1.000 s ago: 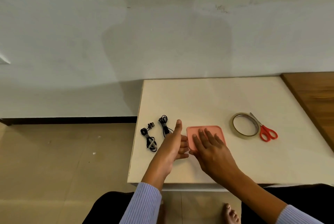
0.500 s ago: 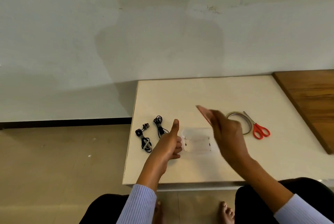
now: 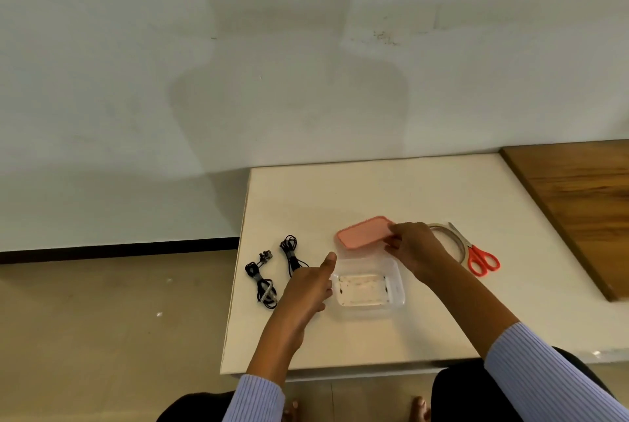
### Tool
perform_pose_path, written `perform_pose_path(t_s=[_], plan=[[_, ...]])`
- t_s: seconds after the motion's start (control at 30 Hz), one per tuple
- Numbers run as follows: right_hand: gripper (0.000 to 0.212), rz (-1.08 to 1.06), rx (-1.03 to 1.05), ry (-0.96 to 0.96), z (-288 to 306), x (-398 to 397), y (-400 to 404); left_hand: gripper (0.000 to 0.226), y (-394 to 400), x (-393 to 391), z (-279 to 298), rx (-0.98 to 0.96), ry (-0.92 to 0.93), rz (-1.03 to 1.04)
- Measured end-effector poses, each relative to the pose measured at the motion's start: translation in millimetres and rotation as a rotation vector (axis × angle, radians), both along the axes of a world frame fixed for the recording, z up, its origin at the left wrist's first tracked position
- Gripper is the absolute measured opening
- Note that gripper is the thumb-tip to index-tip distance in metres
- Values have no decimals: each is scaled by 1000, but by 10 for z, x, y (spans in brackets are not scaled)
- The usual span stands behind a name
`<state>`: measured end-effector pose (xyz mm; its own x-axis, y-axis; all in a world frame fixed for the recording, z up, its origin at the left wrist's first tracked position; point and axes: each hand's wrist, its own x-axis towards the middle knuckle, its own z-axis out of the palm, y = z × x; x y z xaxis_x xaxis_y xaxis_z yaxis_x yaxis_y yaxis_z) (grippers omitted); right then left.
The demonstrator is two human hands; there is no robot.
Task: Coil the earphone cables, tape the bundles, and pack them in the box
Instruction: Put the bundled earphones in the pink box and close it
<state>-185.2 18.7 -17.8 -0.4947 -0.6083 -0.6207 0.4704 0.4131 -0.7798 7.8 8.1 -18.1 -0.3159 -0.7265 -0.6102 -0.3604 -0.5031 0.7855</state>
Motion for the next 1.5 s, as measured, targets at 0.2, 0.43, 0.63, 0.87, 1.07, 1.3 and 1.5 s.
perform_pose_path(t_s=[0.2, 0.43, 0.63, 0.87, 1.07, 1.3, 1.5], plan=[[21, 351, 214, 621, 10, 56, 104, 34, -1, 80, 53, -56, 3, 57], [31, 501, -35, 1132, 74, 481, 126, 33, -9, 259, 138, -114, -23, 172], [25, 863, -145, 1240, -56, 1118, -81, 33, -67, 374, 114, -162, -99, 206], [19, 1092, -15, 1353, -241, 1373, -229, 45, -108, 467, 60, -248, -182, 167], [16, 880, -105, 1233, -74, 1295, -251, 37, -148, 481, 45, -207, -144, 230], [23, 757, -86, 1205, 286, 672, 70, 34, -174, 495, 46, -182, -155, 245], [25, 1002, 89, 1199, 349, 398, 309, 33, -178, 527, 4, -257, -254, 207]])
